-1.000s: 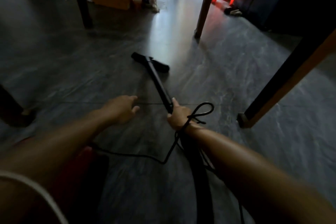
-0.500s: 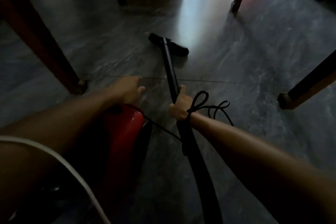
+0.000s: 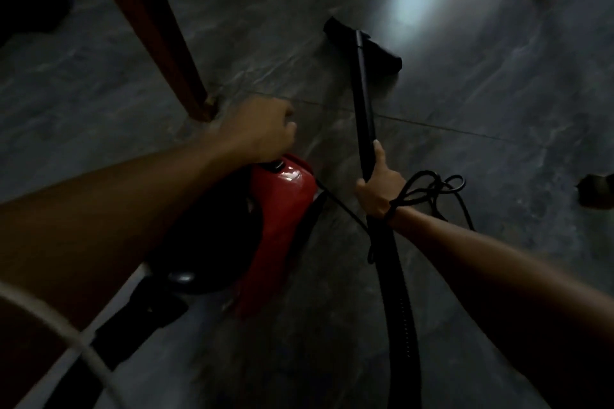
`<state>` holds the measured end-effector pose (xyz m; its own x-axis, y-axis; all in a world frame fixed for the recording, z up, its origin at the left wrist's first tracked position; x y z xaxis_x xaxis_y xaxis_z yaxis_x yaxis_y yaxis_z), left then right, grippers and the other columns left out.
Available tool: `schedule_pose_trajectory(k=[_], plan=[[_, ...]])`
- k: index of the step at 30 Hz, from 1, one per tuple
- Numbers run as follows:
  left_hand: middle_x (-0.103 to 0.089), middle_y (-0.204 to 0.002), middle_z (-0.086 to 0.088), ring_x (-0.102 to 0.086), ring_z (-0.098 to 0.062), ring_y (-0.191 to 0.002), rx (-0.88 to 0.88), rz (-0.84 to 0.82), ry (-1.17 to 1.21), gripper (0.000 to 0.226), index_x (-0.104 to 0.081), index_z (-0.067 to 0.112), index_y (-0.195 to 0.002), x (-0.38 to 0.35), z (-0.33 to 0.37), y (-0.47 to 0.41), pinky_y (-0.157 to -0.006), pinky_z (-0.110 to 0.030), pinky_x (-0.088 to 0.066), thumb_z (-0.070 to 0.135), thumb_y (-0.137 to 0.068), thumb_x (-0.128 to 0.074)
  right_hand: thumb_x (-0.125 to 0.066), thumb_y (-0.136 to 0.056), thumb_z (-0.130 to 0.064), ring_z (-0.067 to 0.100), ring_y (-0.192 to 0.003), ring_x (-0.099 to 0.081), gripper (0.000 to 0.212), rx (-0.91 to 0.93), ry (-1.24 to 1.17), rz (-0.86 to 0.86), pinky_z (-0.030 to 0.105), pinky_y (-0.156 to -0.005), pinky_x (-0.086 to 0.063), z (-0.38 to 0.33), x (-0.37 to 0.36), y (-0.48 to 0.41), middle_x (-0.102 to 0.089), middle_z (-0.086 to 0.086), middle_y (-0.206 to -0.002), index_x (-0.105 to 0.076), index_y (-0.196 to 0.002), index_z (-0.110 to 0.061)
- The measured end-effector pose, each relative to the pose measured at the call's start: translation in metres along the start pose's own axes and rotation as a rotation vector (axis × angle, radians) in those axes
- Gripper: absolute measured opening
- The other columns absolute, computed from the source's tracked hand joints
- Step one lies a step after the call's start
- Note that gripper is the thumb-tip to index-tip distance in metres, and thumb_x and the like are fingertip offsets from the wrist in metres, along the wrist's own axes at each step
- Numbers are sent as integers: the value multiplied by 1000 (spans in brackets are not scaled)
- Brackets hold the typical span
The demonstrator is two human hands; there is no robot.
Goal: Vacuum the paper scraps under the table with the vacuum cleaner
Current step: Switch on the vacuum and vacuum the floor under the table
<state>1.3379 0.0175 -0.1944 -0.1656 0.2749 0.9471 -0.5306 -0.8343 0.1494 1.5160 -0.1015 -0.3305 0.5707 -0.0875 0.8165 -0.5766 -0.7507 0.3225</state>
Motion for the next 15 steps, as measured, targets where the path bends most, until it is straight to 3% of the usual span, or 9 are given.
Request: schedule_pose_trajectory(k=[4, 7, 11, 15], plan=[[-66, -114, -16, -61, -34, -106, -5, -32, -33, 31, -64, 10, -109, 2, 0, 46, -91, -43, -49, 25, -89, -45, -49, -91, -29, 30, -90, -64, 82, -8, 46, -87, 40, -80, -55, 3, 16, 34, -64, 14, -110, 5, -150, -40], [-64, -114, -12, -57, -30, -106, -59, -123, -279, 31, -60, 11, -108, -10, 2, 79, -96, -43, -40, 29, -93, -40, -48, -91, -29, 32, -94, -62, 80, 5, 103, -100, 39, -80, -52, 4, 21, 56, -61, 15, -110, 5, -150, -40], [-51, -132, -13, -42, -29, -123, -50, -235, -513, 49, -47, 4, -130, -17, 4, 93, -112, -51, -19, 39, -98, -33, -50, -92, -29, 33, -95, -61, 79, -8, 149, -94, 40, -80, -49, 8, 21, 81, -58, 18, -111, 3, -151, -36], [-46, -139, -18, -37, -35, -131, -20, -314, -738, 56, -45, 4, -135, -20, 13, 83, -115, -57, -10, 44, -100, -30, -49, -94, -31, 33, -90, -61, 78, -7, 150, -99, 38, -75, -50, 14, 17, 95, -57, 17, -107, 4, -150, -40]])
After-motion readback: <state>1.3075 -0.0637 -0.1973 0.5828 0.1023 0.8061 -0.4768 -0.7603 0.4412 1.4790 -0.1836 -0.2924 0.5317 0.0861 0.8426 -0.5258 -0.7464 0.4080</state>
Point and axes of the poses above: each hand's wrist, its own y-axis away from the middle knuckle, its own x-axis out of the back of the hand, z = x × y, the point moved 7 cm from there along -y, towards the middle knuckle
